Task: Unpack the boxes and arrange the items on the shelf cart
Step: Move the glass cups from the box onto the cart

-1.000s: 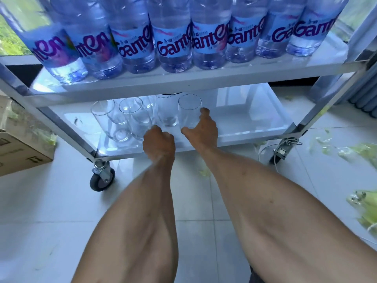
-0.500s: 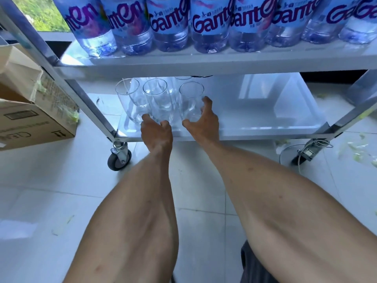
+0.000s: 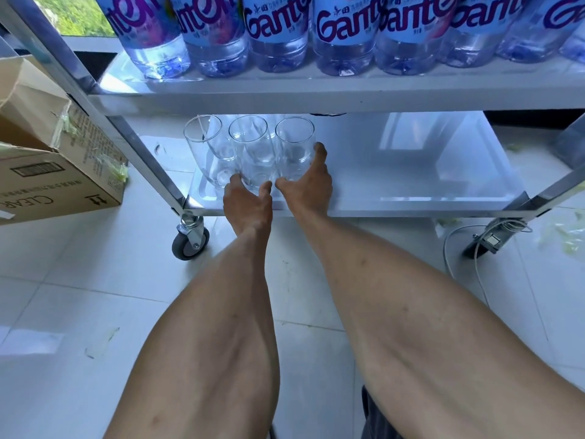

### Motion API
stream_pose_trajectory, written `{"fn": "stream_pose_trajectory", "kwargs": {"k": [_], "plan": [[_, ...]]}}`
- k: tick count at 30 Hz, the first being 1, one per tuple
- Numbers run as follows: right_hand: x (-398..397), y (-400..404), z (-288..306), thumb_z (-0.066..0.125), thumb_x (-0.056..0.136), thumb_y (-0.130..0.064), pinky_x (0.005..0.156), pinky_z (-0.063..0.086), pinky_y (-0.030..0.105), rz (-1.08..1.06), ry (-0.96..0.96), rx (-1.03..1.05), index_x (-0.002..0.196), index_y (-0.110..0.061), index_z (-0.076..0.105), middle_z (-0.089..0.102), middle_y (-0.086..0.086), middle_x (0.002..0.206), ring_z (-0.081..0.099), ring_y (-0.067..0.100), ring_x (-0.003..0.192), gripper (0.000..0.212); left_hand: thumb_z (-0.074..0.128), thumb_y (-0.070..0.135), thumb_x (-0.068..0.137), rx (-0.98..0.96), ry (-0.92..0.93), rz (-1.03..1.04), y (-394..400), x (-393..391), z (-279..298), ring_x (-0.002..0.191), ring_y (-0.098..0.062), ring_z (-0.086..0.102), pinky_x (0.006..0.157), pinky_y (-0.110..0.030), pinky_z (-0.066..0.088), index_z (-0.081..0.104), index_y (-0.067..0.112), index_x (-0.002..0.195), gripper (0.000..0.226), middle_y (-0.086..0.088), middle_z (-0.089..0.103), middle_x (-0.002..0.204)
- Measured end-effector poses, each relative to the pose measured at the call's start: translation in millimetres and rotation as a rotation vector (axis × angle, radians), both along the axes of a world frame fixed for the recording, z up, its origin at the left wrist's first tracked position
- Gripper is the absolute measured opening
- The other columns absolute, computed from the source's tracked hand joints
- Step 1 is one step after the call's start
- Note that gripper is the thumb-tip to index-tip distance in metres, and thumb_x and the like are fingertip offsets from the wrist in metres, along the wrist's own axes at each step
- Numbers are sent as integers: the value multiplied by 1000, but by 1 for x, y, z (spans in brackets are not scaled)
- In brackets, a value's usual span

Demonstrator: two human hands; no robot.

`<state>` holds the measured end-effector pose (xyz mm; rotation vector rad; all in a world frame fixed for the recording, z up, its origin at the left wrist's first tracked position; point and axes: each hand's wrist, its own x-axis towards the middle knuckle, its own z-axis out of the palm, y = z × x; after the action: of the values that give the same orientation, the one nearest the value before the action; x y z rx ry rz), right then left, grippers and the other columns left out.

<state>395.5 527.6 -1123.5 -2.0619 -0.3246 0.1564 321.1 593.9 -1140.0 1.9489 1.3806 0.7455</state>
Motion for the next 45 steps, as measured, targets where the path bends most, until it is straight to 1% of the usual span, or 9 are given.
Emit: {"fn": "stream_pose_trajectory", "kwargs": {"k": [12, 17, 20, 22, 28, 30, 33, 38, 45], "plan": [[5, 13, -5, 80, 69, -31, 102, 45, 36, 1, -27, -50, 153, -18, 19, 49, 5, 144, 51, 26, 127, 105, 76, 40, 81, -26, -31, 22, 8, -7, 0, 109, -30, 59, 93, -33, 42, 53, 7, 128, 62, -13, 58, 121], [2, 10, -21, 76, 70, -33, 115, 26, 40, -20, -53, -255, 155, -10, 9, 45, 12, 145, 33, 27, 141, 110, 75, 47, 79, -39, 4, -7, 13, -10, -1, 98, -27, 61, 82, -25, 37, 56, 10, 119, 57, -9, 53, 119], [-15, 9, -31, 63, 81, -39, 119, 9, 47, -72, -111, -456, 154, -3, 10, 34, 10, 154, 13, 28, 148, 97, 74, 41, 81, -55, 26, -58, 15, -10, 3, 95, -26, 61, 80, -25, 39, 56, 11, 117, 51, -8, 51, 119], [-29, 11, -27, 56, 87, -39, 119, 7, 49, -76, -118, -541, 153, -2, 13, 28, 10, 158, 10, 30, 149, 87, 70, 32, 85, -85, 86, -79, 15, -14, 8, 98, -27, 61, 83, -27, 41, 54, 10, 120, 44, -9, 48, 122], [-69, -14, 13, 55, 91, -33, 117, 12, 48, 11, -39, -776, 147, -9, 25, 33, 19, 147, 17, 36, 144, 69, 53, 20, 95, -232, 275, -83, -15, -29, 50, 99, -32, 59, 77, -28, 37, 50, 9, 123, 30, -11, 44, 127], [-84, -24, 33, 53, 91, -35, 118, 12, 47, 67, 10, -874, 143, -10, 32, 37, 19, 145, 22, 36, 142, 61, 50, 19, 96, -314, 300, -86, -27, -44, 73, 97, -31, 59, 76, -28, 37, 51, 10, 122, 27, -11, 44, 127], [-101, -37, 75, 55, 86, -23, 115, 18, 45, 133, 112, -992, 134, -14, 42, 43, 17, 139, 33, 34, 135, 51, 47, 19, 97, -387, 348, -82, -37, -74, 111, 100, -29, 59, 77, -29, 39, 53, 11, 124, 28, -10, 48, 127], [-147, -53, 149, 54, 87, -24, 111, 26, 43, 270, 224, -1138, 128, -15, 49, 47, 14, 135, 39, 32, 130, 42, 47, 15, 95, -530, 394, 32, -30, -146, 178, 104, -29, 59, 76, -27, 37, 58, 9, 119, 27, -10, 58, 121], [-221, 8, 206, 54, 86, -23, 96, 43, 35, 523, 353, -1250, 117, -14, 56, 57, 13, 124, 51, 31, 118, 33, 44, 15, 94, -629, 527, 101, 18, -230, 231, 96, -32, 60, 79, -34, 47, 64, 8, 103, 23, -12, 59, 113]]}}
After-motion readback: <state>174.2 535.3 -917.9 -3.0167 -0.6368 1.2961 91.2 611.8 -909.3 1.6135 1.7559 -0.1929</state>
